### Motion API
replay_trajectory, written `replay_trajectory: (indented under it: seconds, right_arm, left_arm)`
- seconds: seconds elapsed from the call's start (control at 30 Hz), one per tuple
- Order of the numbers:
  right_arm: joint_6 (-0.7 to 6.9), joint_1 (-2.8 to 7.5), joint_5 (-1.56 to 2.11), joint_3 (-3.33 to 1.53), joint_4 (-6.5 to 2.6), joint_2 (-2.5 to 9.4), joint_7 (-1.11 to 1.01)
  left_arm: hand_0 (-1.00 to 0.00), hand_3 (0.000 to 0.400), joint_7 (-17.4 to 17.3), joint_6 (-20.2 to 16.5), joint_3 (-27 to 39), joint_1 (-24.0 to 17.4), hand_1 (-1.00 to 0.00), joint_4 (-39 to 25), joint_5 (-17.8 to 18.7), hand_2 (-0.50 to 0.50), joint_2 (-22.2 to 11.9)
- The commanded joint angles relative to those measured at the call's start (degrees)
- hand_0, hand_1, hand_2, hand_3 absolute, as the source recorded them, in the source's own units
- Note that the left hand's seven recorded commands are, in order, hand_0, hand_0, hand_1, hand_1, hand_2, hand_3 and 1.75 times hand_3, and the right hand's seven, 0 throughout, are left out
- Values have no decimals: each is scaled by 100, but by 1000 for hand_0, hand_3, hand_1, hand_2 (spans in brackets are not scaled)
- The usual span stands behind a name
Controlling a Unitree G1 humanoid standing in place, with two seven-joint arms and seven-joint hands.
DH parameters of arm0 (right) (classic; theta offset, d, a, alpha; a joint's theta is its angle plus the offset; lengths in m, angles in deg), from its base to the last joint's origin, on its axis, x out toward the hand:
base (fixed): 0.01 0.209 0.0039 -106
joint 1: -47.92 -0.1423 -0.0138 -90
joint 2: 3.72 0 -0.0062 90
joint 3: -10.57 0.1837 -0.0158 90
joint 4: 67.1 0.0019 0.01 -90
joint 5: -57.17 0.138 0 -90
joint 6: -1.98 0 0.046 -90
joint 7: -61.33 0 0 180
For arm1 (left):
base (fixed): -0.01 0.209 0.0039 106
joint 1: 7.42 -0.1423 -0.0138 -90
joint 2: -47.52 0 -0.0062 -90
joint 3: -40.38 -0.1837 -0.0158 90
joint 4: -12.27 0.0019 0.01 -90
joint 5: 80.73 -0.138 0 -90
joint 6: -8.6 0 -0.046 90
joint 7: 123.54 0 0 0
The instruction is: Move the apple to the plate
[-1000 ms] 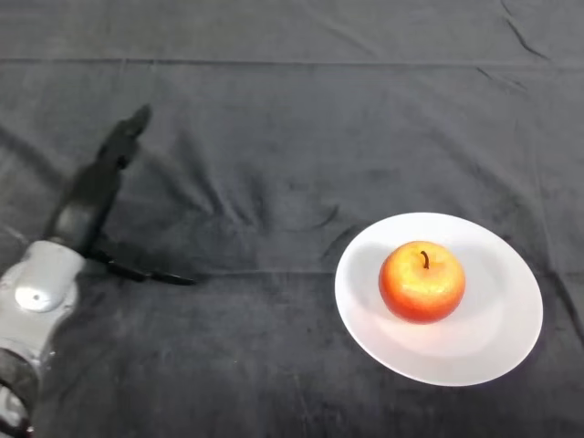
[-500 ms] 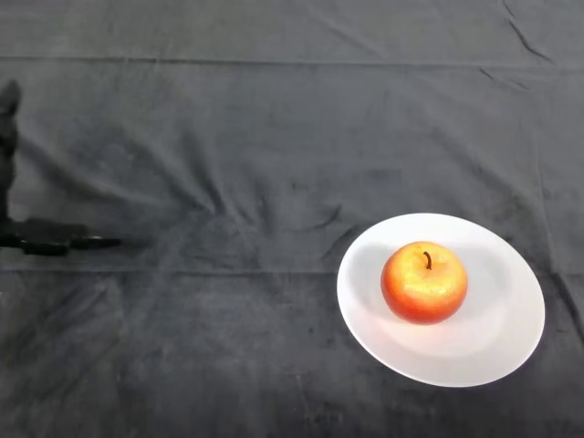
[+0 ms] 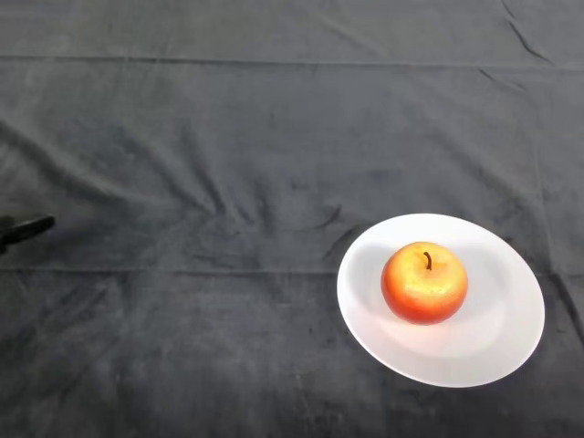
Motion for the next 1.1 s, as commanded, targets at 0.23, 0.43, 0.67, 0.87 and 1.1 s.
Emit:
replay_trajectory:
  seconds: [0.23, 0.43, 0.67, 0.87, 1.1]
  right_arm:
    - [-45, -83, 103, 20, 15, -103, -6]
    - [-44, -83, 103, 20, 13, -104, -7]
    - [-44, -85, 103, 21, 10, -106, -8]
    - [-45, -86, 104, 22, 5, -108, -10]
    - [-45, -89, 105, 24, -3, -112, -13]
  left_arm:
    - [0, 0, 71, -258, 681, -291, 0, 191, 384, 0, -555]
    - [0, 0, 174, -395, 1192, -402, 0, 226, 689, 0, -670]
    - [0, 0, 380, -534, 1853, -498, 0, 266, 1118, 0, -771]
    - [0, 0, 644, -561, 2410, -526, 0, 269, 1479, 0, -787]
    - [0, 0, 896, -539, 2880, -438, 0, 207, 1767, 0, -672]
